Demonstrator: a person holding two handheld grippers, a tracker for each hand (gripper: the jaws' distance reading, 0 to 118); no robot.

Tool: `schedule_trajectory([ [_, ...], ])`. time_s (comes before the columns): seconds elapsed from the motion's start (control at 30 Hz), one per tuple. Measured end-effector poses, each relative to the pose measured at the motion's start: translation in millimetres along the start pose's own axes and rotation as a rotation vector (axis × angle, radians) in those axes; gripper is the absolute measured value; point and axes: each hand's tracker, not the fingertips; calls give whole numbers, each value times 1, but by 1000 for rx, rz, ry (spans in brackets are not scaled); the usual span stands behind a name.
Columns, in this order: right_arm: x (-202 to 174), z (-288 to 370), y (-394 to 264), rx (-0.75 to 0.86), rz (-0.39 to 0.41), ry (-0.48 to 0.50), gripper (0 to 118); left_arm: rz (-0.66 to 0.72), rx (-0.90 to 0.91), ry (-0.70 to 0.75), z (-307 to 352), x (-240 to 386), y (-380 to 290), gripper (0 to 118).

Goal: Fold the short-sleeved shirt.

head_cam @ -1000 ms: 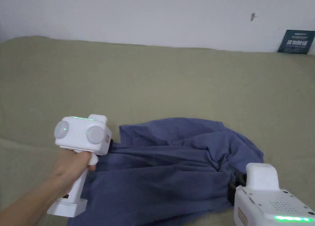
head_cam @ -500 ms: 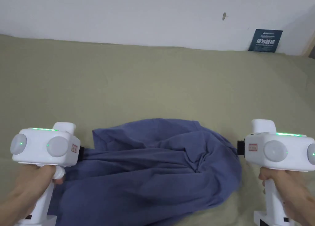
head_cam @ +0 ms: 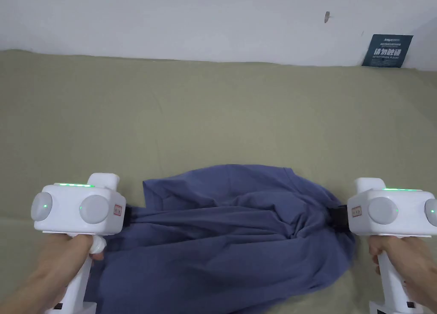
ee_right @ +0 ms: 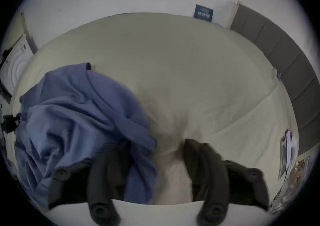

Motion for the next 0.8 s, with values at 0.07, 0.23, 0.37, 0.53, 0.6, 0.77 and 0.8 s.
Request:
schedule_trajectory([
  [0.07,-8,18,-1,31,9,-37,4,1,-6,-6,10,-2,5,5],
  [0.23,10,79,6,140,-22,16,3,47,85,-17,76,-23,8,5],
  [0.37,20,142,16,235,-18,16,3,53,175,37,147,-43,7,5],
  [0.53,21,212,23,364,-7,4,3,75,310,113,235,-67,5,5],
  [0.6,24,239,26,405,-15,6,3,101,359,110,268,-77,7,5],
  [0.77,23,306,37,534,-22,25,3,120,455,101,329,-88,20,5],
  [0.8,22,317,42,540,-15,20,3,125,474,100,339,-87,24,5],
])
